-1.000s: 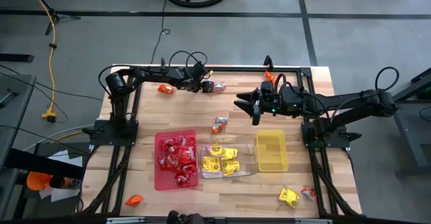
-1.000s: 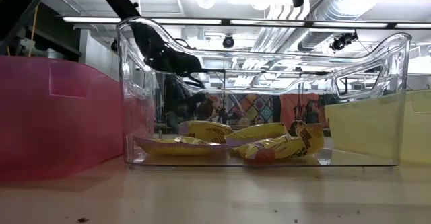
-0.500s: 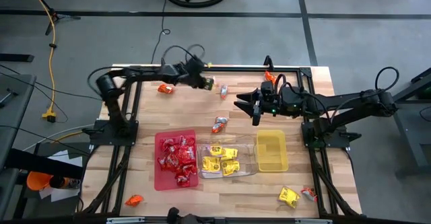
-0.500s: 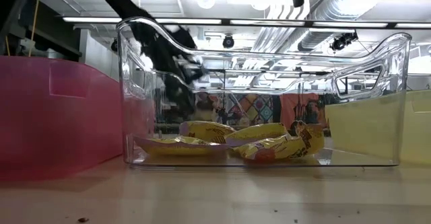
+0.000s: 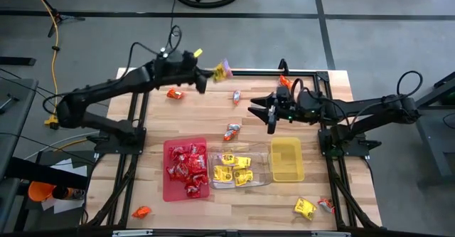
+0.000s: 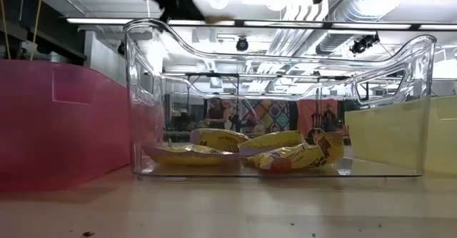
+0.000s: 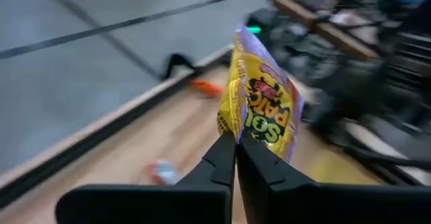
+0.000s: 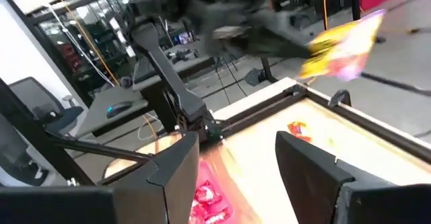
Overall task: Sort candy
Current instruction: Put the yellow candy into the transparent bin
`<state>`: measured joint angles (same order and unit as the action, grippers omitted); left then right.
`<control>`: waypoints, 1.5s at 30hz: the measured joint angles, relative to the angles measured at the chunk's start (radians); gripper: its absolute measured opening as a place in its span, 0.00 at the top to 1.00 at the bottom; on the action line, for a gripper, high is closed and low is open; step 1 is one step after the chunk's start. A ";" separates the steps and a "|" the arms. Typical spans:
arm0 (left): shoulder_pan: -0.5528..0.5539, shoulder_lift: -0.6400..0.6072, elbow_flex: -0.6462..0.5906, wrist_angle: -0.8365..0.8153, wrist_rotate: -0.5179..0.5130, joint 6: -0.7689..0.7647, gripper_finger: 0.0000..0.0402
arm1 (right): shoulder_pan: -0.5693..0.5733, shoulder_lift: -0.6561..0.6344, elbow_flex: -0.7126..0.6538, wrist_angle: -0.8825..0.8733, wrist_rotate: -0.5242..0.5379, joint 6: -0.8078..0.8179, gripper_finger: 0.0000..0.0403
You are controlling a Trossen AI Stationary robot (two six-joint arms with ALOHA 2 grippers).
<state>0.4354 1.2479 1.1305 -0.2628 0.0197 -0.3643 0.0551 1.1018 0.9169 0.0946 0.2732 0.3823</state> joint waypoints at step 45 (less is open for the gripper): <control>-0.881 0.029 -0.083 0.178 -0.503 -0.034 0.98 | 0.209 -0.075 0.000 0.105 0.002 0.079 0.52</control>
<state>-0.4455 1.2770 1.0477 -0.0849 -0.4830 -0.3981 0.2646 1.0271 0.9169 0.1993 0.2755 0.4616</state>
